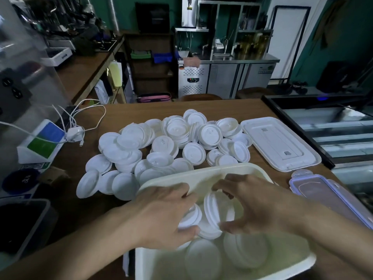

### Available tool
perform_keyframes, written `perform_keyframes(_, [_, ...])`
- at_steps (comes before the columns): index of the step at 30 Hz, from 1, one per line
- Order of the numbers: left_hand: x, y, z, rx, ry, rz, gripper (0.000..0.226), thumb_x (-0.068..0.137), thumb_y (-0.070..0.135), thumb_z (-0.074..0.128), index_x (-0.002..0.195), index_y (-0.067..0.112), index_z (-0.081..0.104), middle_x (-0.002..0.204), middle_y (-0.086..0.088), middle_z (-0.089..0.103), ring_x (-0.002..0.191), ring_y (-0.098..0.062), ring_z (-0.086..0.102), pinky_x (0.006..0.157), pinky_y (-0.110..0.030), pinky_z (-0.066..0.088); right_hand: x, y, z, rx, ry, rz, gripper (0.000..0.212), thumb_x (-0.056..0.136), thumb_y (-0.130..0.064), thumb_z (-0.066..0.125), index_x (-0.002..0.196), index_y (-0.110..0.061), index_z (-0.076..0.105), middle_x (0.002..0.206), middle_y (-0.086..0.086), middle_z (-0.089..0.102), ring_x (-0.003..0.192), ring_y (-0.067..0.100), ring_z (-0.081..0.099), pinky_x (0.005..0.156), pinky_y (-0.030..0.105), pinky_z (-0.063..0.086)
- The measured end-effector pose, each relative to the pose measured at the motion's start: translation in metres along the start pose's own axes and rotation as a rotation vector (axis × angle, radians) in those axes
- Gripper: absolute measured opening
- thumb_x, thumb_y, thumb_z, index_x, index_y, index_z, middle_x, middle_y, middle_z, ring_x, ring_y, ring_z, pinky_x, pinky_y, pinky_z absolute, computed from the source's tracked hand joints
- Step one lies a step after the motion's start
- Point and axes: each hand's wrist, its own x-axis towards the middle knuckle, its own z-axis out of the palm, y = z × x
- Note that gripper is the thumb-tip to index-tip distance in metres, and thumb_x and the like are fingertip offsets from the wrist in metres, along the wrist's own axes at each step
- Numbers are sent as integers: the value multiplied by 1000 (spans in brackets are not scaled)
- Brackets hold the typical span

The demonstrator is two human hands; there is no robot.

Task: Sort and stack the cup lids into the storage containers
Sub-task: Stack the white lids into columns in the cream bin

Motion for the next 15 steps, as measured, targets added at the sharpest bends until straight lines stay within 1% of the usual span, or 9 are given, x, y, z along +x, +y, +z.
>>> perform_keyframes(2, [2,-2,2,-3,-111,-2,38,93,62,54,111,32,40,104,11,34,97,-19,48,79,-36,44,7,-3,7,-29,-78,21,78,78,-66,69,144,-34,41,126,-15,52,116,13,55,93,26,45])
perform_keyframes(3, [3,-2,3,-3,-165,-14,39,91,59,60,111,32,40,105,12,33,96,-18,46,77,-36,43,10,-4,10,-40,-109,33,74,78,-65,69,139,-31,44,123,-11,55,112,16,56,93,29,47])
perform_keyframes(4, [4,-2,3,2,-206,-31,42,88,56,65,109,32,39,104,12,32,94,-18,43,71,-36,39,13,-6,13,-56,-132,44,68,78,-65,69,130,-28,47,118,-9,57,107,18,58,92,33,50])
perform_keyframes(6, [8,-1,5,22,-239,-63,48,84,52,74,110,30,40,103,12,31,92,-19,42,62,-35,29,20,-8,18,-91,-162,52,59,77,-65,70,116,-26,48,112,-5,60,101,22,59,87,40,52])
perform_keyframes(7, [11,0,6,35,-245,-72,51,82,51,77,112,28,42,104,11,32,93,-20,45,61,-35,28,23,-9,20,-105,-172,49,58,78,-64,70,114,-25,49,111,-3,59,100,23,59,84,40,51])
perform_keyframes(9, [16,1,8,52,-254,-80,60,78,52,83,116,27,43,109,8,36,101,-24,52,67,-35,35,29,-11,24,-139,-184,29,57,81,-63,69,118,-24,50,115,-2,58,102,23,59,80,36,48])
perform_keyframes(11, [20,2,11,49,-253,-79,68,73,53,87,118,27,43,113,6,40,106,-26,55,75,-36,42,35,-13,31,-170,-179,12,58,83,-64,67,121,-23,50,119,-2,58,102,25,60,77,35,46])
perform_keyframes(13, [22,2,13,45,-246,-76,71,71,55,88,118,26,42,114,5,42,108,-26,55,77,-37,42,39,-15,37,-183,-176,19,59,84,-67,65,122,-24,50,123,-1,58,103,26,61,75,34,42])
perform_keyframes(15, [22,2,15,41,-237,-74,71,72,58,87,119,26,44,109,7,41,108,-24,54,77,-37,42,41,-14,40,-162,-170,28,66,83,-68,65,129,-24,50,131,-2,56,108,26,62,78,33,42])
